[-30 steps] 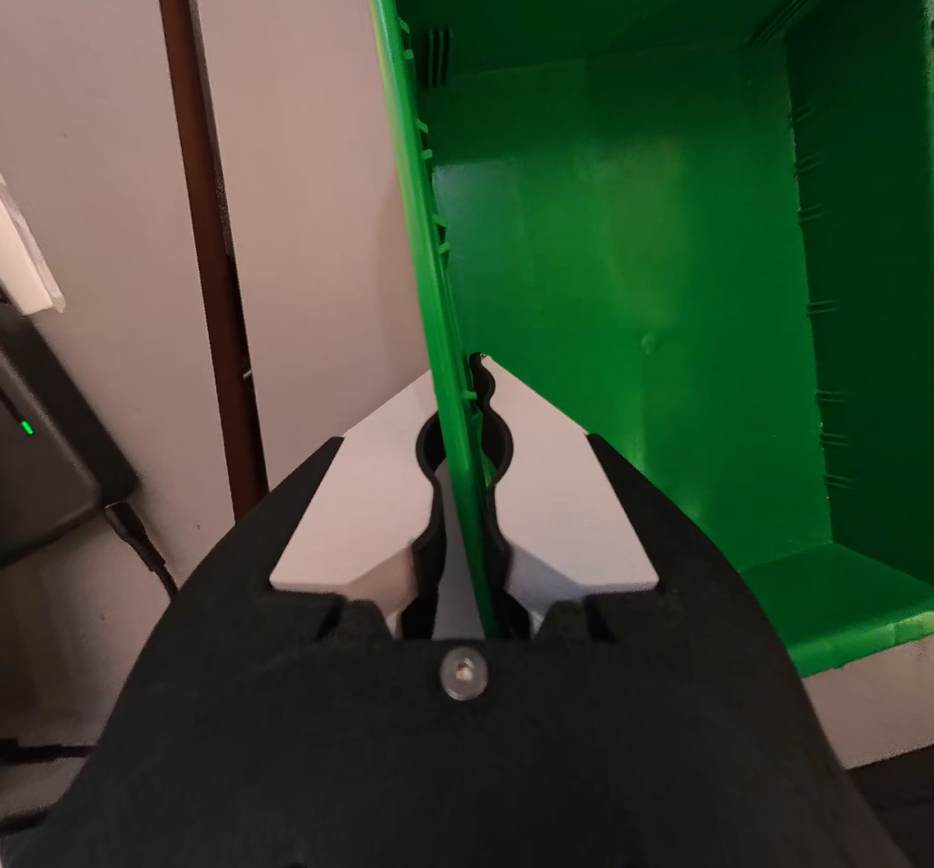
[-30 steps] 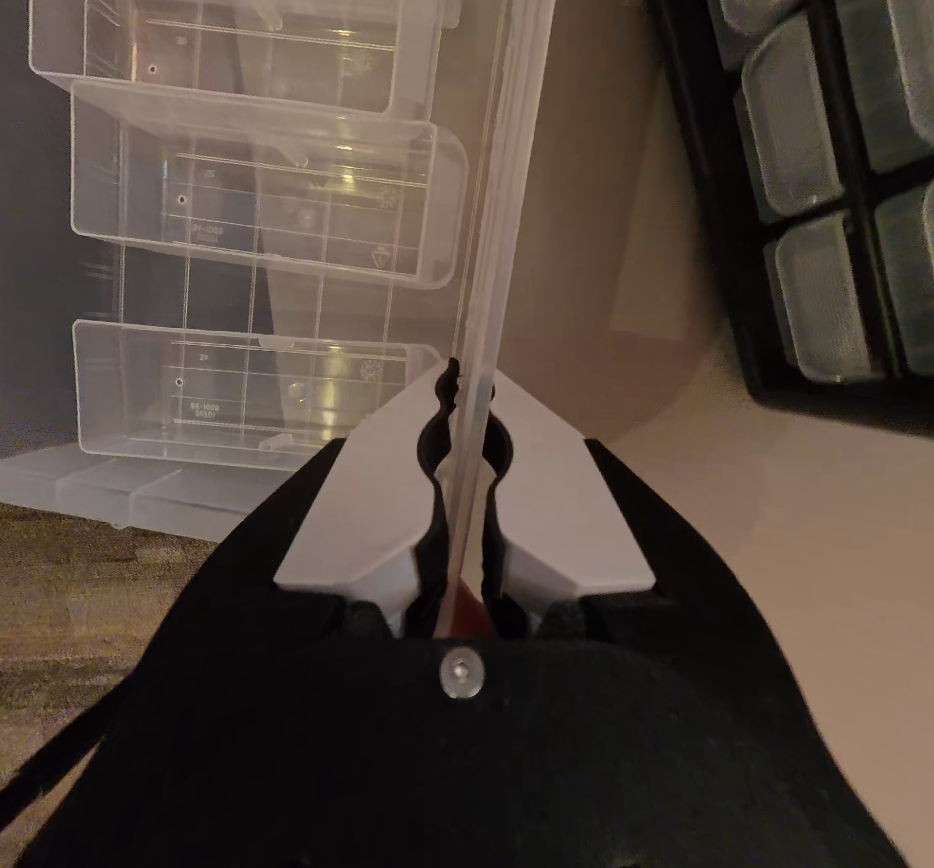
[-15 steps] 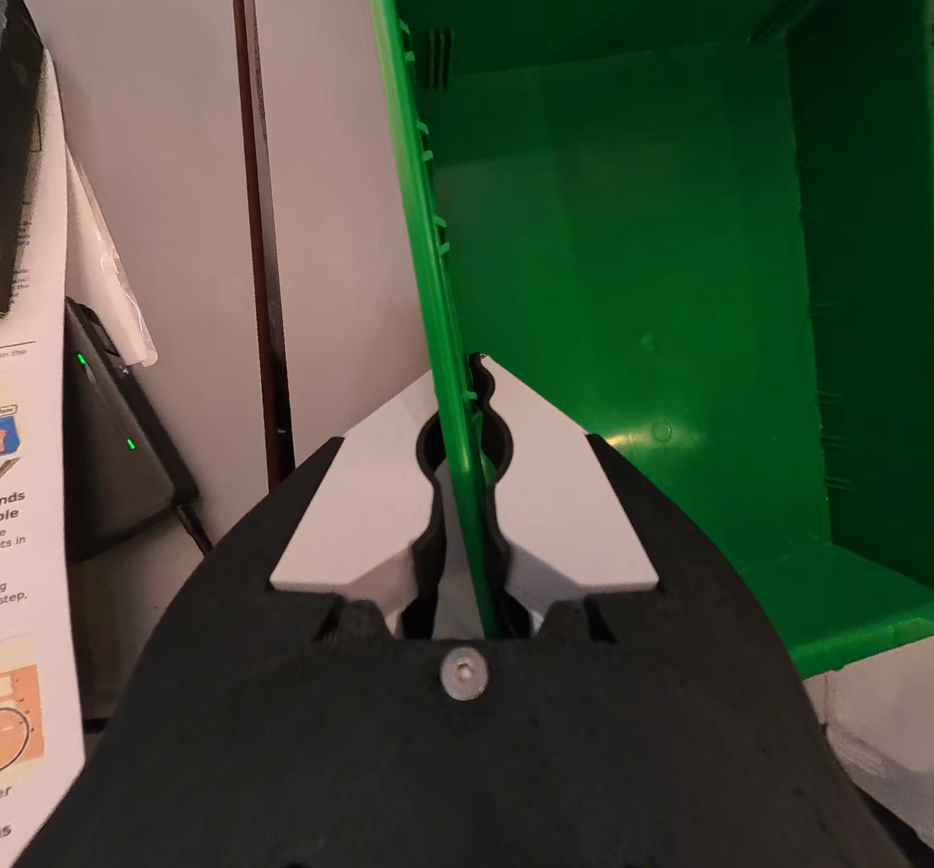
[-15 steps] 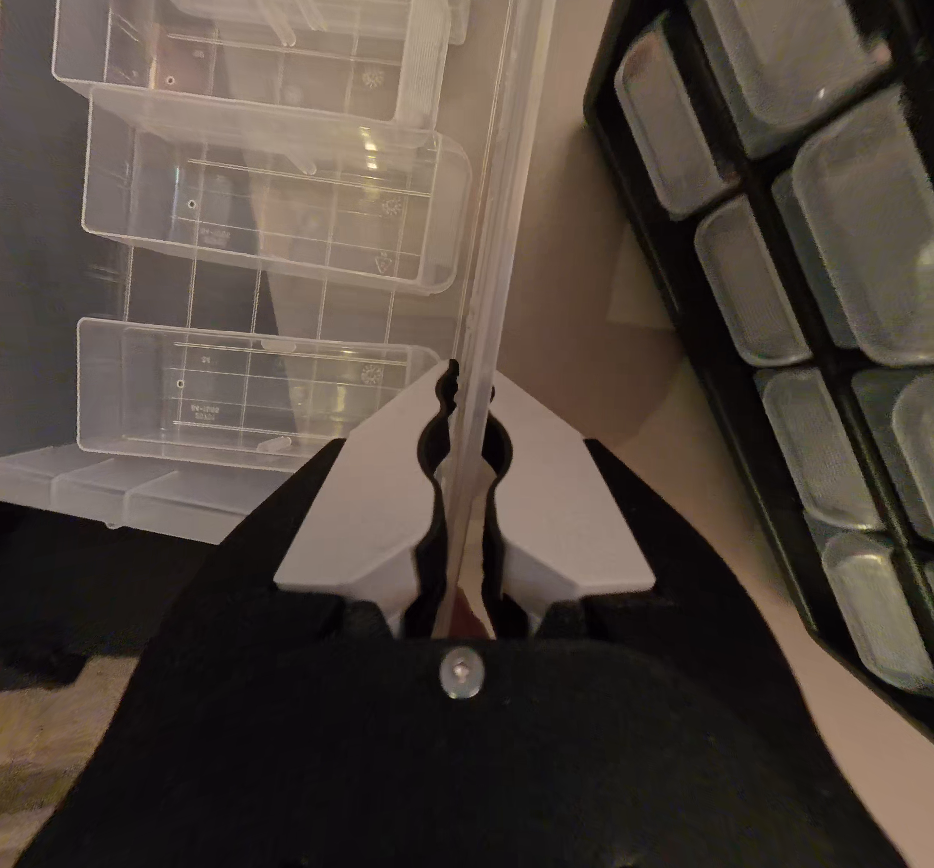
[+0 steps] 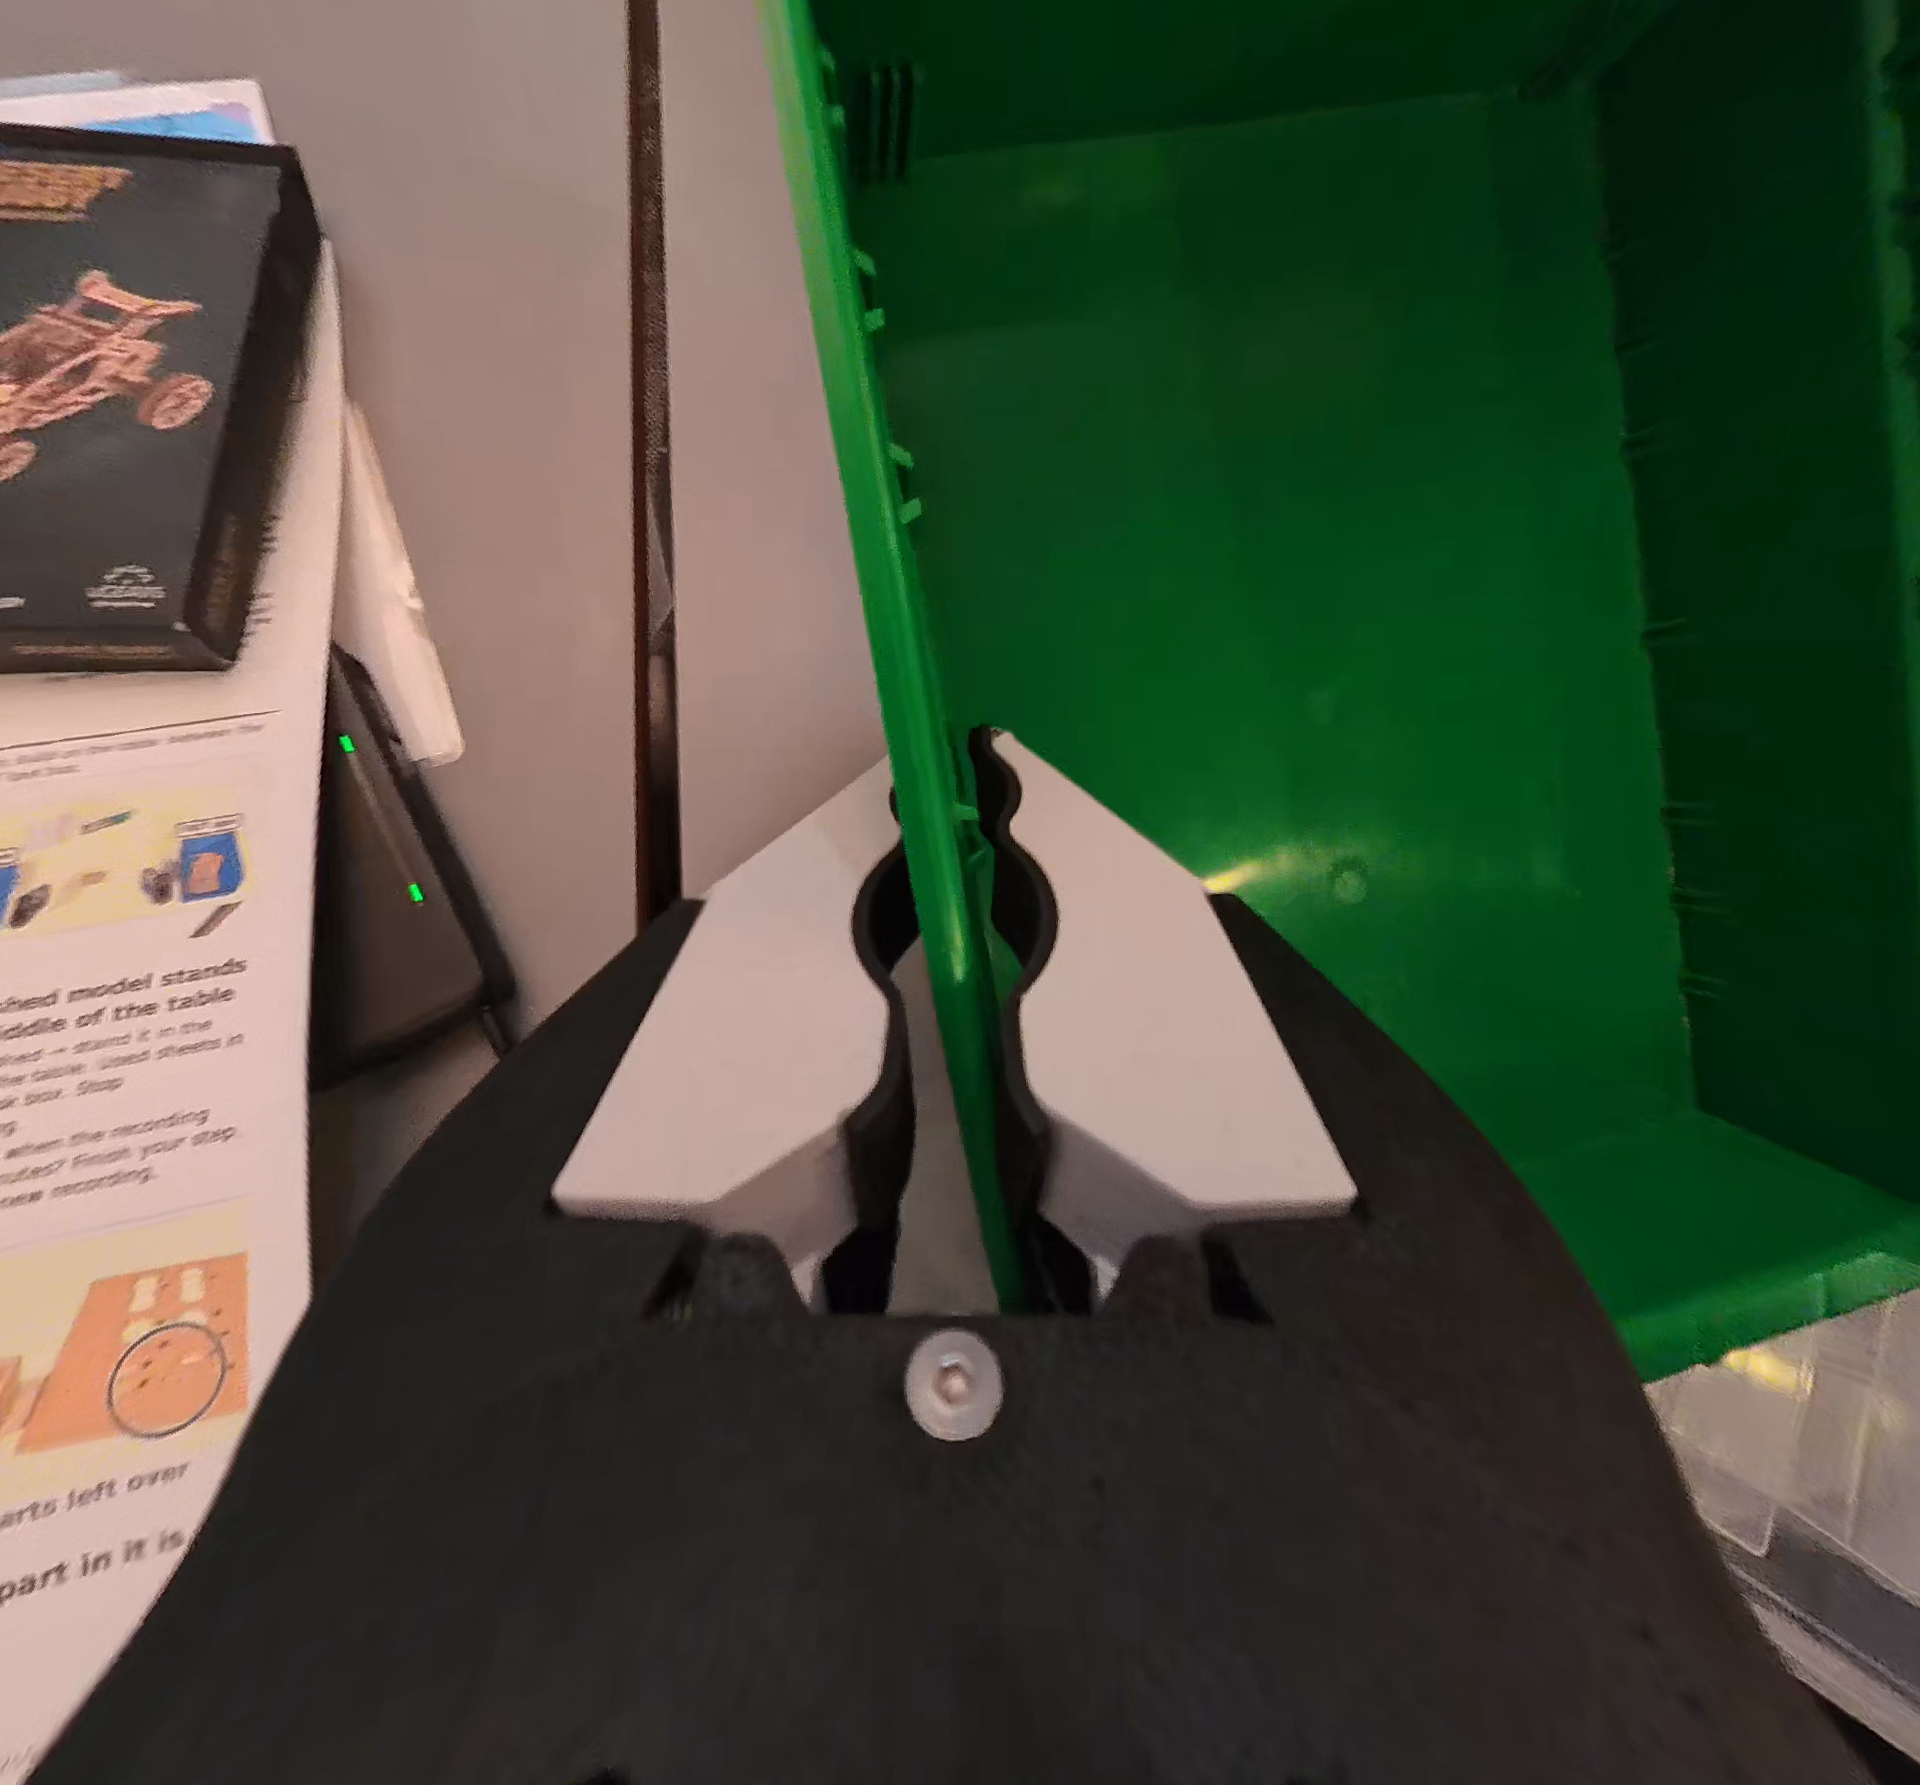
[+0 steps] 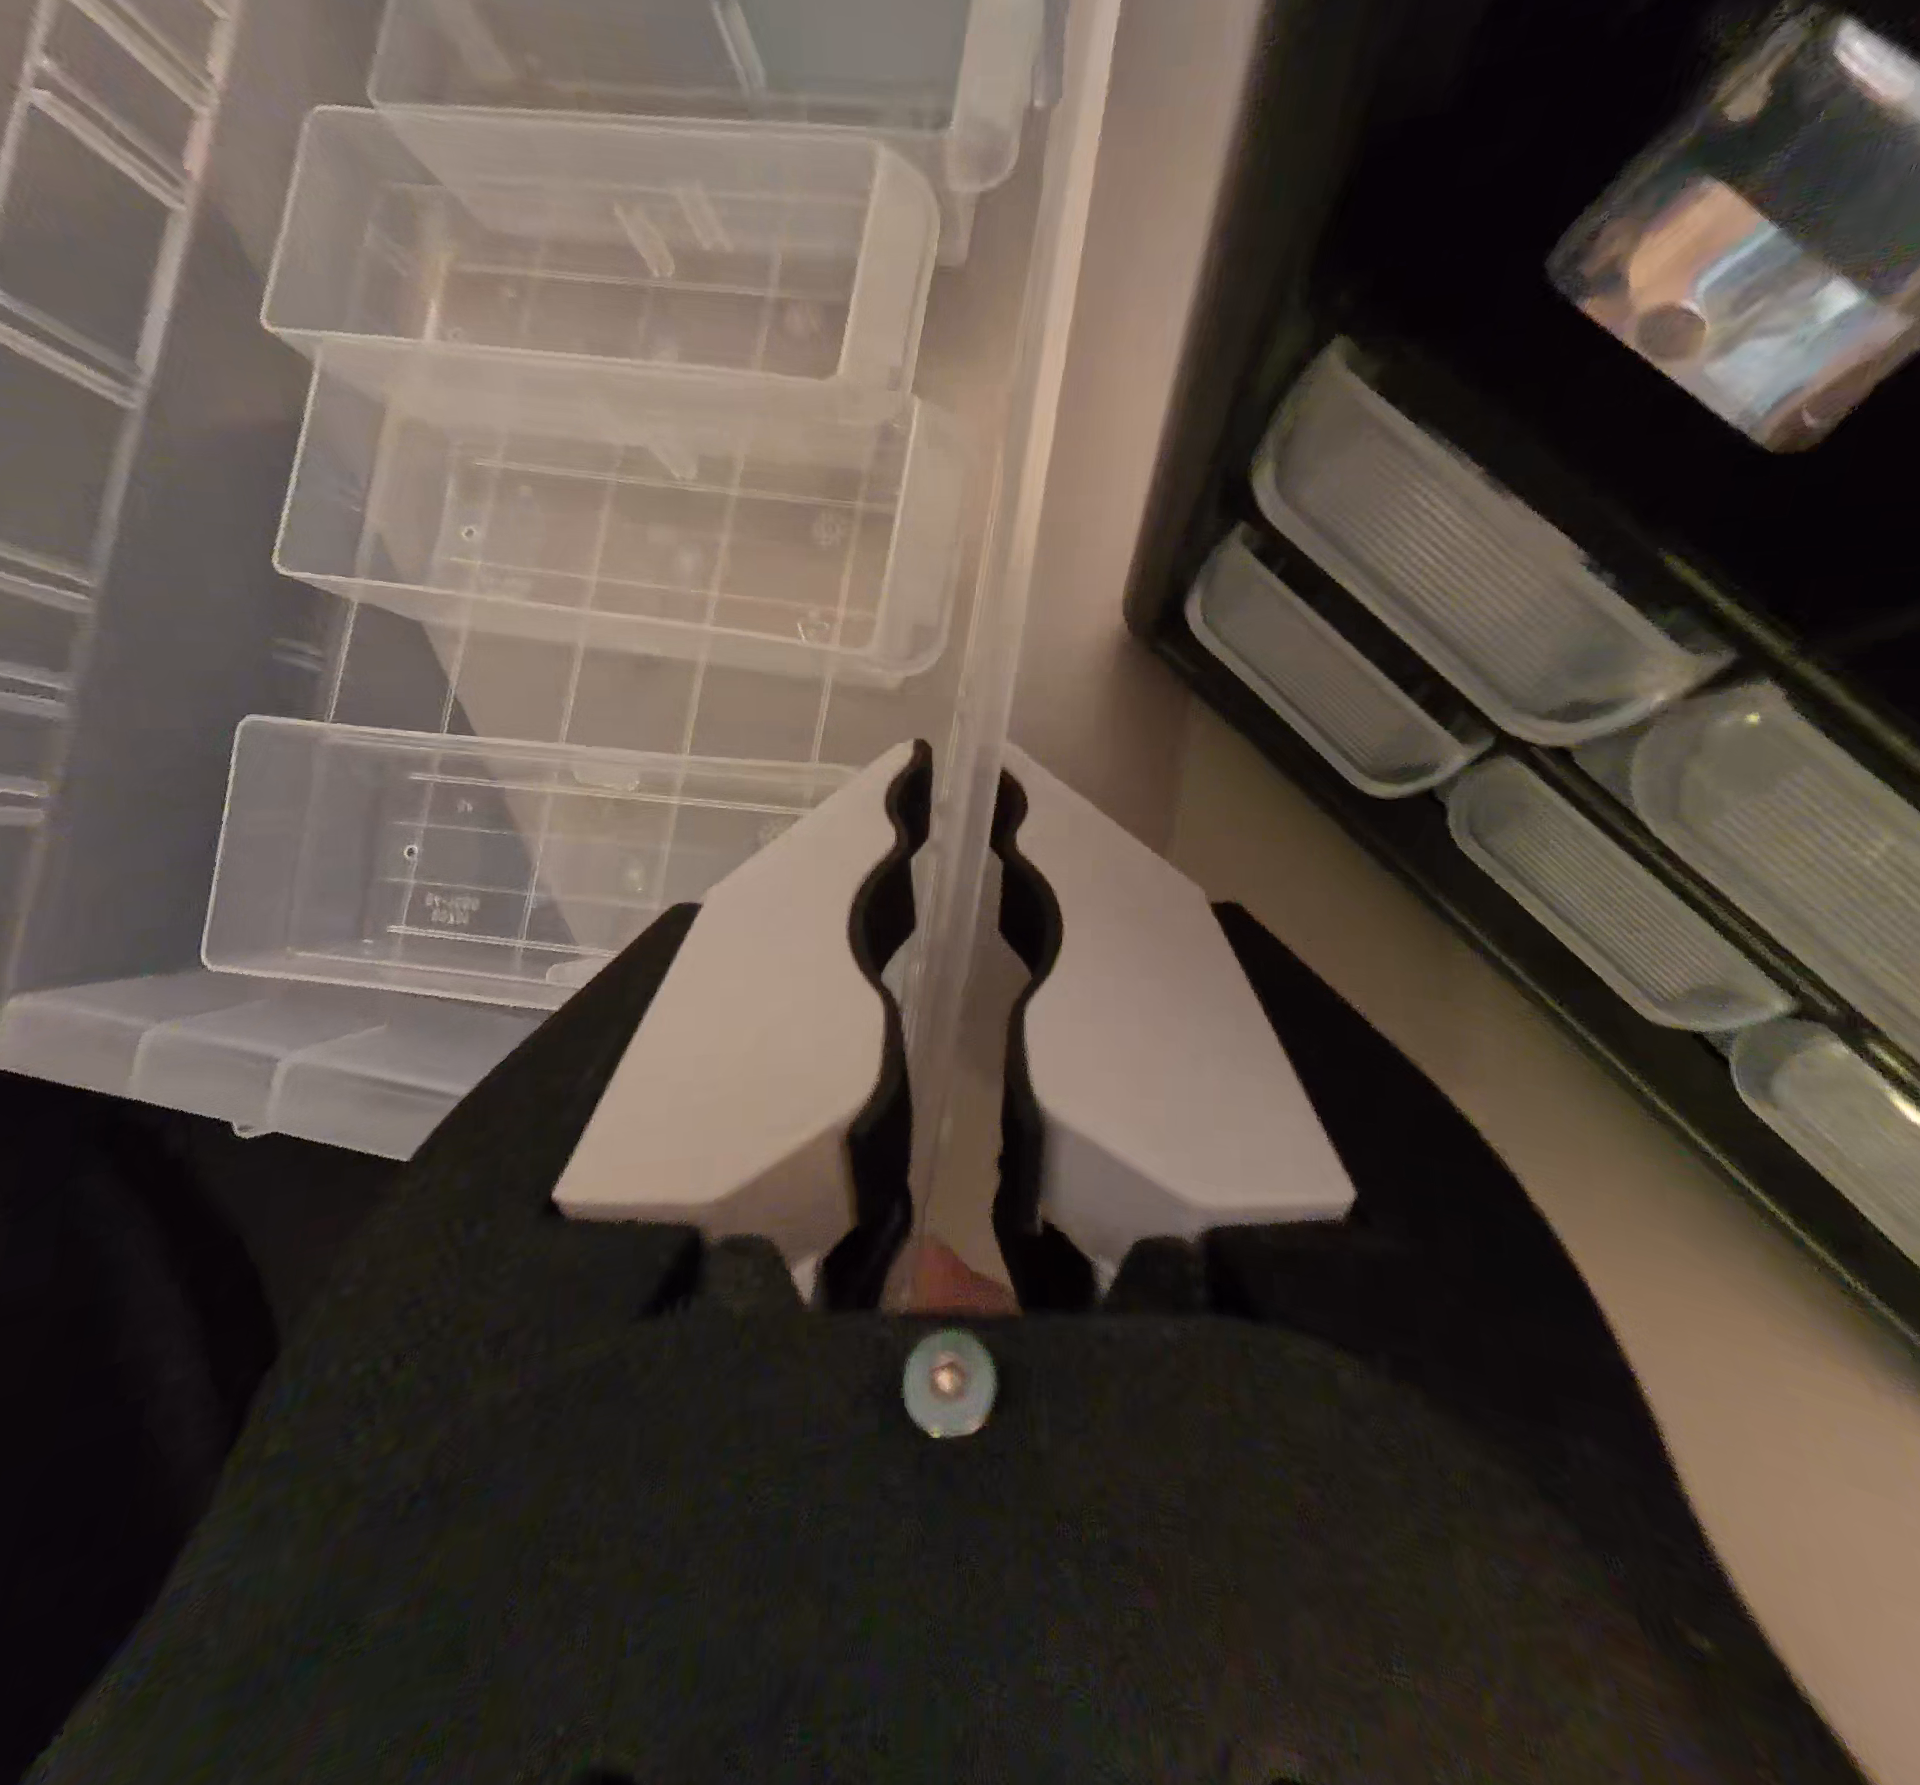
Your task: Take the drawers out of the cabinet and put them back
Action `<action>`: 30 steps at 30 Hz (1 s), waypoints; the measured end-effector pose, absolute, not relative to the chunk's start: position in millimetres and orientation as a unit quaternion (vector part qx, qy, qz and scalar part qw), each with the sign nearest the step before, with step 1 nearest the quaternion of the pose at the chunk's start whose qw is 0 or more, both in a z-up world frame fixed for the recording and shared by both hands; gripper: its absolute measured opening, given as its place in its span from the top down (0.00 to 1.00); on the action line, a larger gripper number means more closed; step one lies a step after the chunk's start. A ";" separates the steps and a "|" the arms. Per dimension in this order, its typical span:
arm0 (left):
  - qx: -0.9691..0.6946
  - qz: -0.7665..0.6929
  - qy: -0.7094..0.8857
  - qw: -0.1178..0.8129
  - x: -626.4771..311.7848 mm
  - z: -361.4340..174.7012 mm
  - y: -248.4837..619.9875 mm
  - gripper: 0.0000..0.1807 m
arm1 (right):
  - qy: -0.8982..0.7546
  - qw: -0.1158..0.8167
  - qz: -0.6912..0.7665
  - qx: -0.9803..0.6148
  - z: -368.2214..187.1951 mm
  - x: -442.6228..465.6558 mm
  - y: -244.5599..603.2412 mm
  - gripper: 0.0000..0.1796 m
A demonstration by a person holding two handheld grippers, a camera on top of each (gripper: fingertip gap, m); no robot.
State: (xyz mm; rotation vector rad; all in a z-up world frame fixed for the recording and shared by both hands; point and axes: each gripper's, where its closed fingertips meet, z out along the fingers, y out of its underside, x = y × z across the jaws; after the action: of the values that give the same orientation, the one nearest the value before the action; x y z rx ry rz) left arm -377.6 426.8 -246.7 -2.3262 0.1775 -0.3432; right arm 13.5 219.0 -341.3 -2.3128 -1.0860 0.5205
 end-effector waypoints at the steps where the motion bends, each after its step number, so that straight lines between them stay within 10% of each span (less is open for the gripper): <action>1: -0.910 -0.133 0.068 0.386 -380.4 -245.2 426.3 0.98 | -0.405 0.271 0.194 -0.852 -340.0 10.7 218.2 0.95; 10: -0.873 -0.035 0.009 0.486 -433.5 -195.4 423.5 0.99 | -0.543 0.433 0.109 -0.711 -279.0 26.4 201.6 0.78; 30: -0.831 -0.046 0.055 0.551 -399.5 -125.8 414.0 0.98 | -0.753 0.307 0.096 -0.574 -353.9 -32.2 117.6 0.86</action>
State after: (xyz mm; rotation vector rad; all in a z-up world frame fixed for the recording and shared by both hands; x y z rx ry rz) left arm -399.5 414.0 -125.8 -1.9669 0.1298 -0.1096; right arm -32.2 117.6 -353.9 -1.5186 -1.9916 0.2540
